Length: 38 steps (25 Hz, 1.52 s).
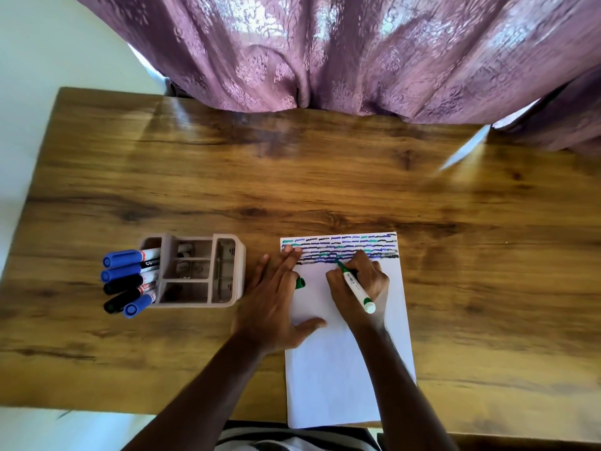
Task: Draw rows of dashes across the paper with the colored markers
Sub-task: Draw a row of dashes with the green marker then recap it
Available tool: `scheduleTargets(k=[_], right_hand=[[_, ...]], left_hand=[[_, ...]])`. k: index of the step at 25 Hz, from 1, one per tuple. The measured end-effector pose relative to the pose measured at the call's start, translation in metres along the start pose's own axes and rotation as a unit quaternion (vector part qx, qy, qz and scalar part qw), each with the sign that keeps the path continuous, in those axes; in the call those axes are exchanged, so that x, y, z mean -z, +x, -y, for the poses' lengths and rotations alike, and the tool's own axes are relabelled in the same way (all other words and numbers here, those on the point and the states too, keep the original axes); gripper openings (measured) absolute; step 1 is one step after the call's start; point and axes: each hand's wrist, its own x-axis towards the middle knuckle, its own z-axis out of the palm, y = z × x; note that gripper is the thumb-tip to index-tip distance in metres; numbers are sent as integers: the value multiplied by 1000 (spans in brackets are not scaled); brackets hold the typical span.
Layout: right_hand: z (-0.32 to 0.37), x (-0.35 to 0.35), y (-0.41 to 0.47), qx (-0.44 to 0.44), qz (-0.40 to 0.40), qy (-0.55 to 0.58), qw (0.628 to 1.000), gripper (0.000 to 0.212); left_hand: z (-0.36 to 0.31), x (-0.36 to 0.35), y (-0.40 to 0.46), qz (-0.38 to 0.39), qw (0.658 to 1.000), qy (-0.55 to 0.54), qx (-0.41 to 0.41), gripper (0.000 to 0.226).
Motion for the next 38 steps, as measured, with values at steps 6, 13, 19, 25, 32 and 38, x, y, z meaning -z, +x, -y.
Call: scheduleTargets(k=[6, 13, 19, 25, 32, 38], right_hand=[[0, 0, 1, -7, 8, 6, 1000, 29], [-2, 0, 1, -17, 14, 0, 1000, 22], [-2, 1, 2, -15, 15, 6, 1000, 26], [-4, 1, 1, 1, 1, -3, 1000, 22], [-5, 1, 1, 8, -16, 5, 1000, 22], [-4, 5, 3, -10, -41, 41, 998, 11]], left_hand=[[0, 0, 0, 5, 1000, 6, -1, 109], [1, 0, 1, 4, 1000, 8, -1, 111], [1, 0, 1, -3, 1000, 10, -5, 109], [1, -1, 0, -9, 1000, 2, -8, 108], [2, -3, 0, -22, 1000, 0, -13, 107], [2, -3, 0, -32, 999, 0, -17, 104]])
